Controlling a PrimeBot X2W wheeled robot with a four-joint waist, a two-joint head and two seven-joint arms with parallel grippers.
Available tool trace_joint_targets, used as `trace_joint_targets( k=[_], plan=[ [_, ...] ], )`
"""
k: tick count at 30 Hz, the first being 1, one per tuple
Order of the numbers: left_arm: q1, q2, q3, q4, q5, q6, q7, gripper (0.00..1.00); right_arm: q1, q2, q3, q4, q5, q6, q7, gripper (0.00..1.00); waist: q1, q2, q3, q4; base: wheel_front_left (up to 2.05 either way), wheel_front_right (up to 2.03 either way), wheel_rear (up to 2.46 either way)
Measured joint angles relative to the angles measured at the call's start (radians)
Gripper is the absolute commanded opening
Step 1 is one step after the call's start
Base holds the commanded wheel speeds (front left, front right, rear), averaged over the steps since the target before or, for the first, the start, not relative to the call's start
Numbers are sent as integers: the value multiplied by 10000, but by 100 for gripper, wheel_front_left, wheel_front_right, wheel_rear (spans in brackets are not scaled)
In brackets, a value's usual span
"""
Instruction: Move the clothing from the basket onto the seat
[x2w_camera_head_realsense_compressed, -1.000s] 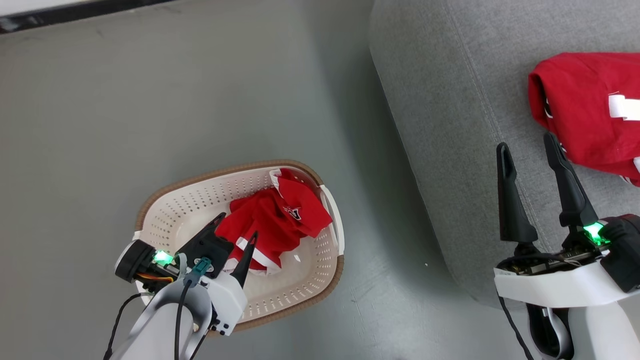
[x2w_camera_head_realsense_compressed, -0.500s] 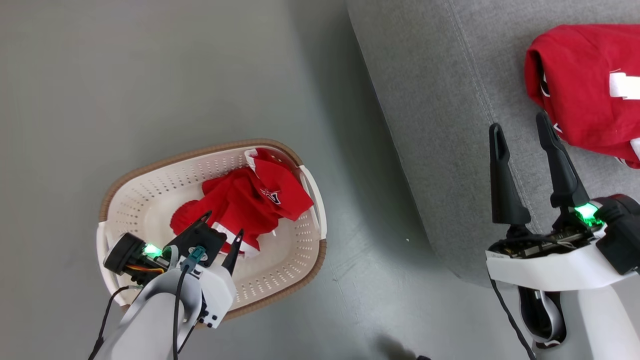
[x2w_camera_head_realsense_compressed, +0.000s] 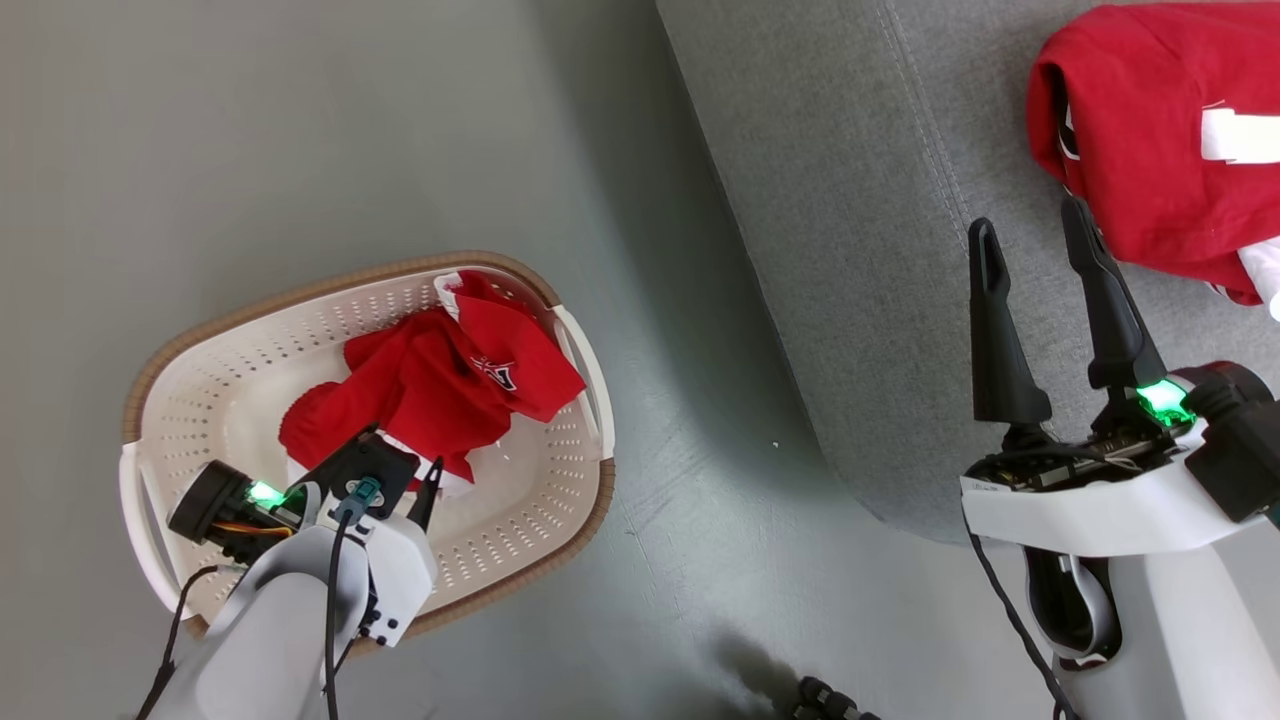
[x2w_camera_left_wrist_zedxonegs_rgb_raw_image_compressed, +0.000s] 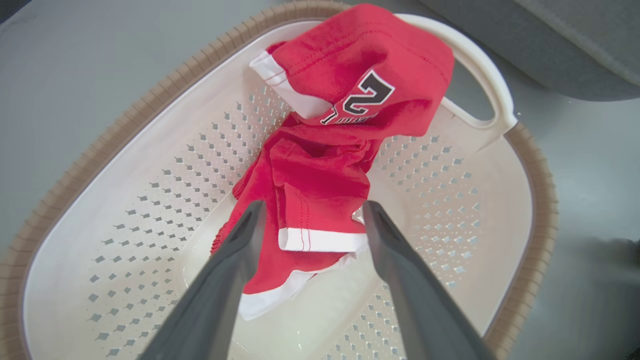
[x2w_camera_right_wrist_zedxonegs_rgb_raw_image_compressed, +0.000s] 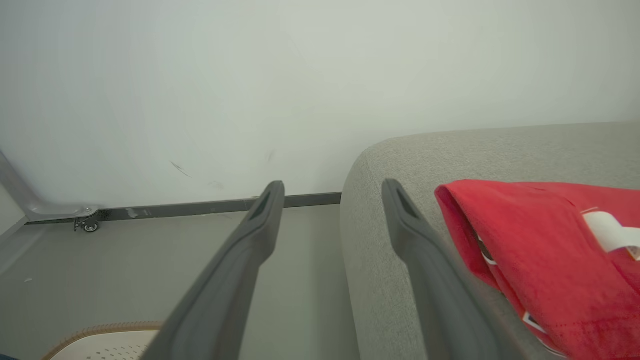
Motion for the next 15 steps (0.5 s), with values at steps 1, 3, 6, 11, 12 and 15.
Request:
trace_joint_targets(
  k=[1,3,6,11,12,15],
  plan=[
    [-21,31,-4,40,35,0,10,100,-55,0,23,27,6,-2,-40,100,0,0,44,-38,0,0,0],
    [-62,63,-27,121,65,4,104,100,-143,0,73,50,8,-2,-44,100,1,0,128,-107,0,0,0],
    [-232,44,-94,267,155,111,199,100,-167,4,138,157,92,0,-46,100,0,0,251,-207,0,0,0],
    [-522,75,-188,508,439,261,401,100,-384,6,207,238,209,0,-48,100,0,0,445,-356,0,0,0],
    [-583,86,-203,558,458,263,443,100,-407,6,230,253,226,0,-48,100,0,0,482,-381,0,0,0],
    [-714,105,-261,685,550,351,556,100,-523,6,311,293,295,0,-48,100,0,0,589,-451,0,0,0]
  ],
)
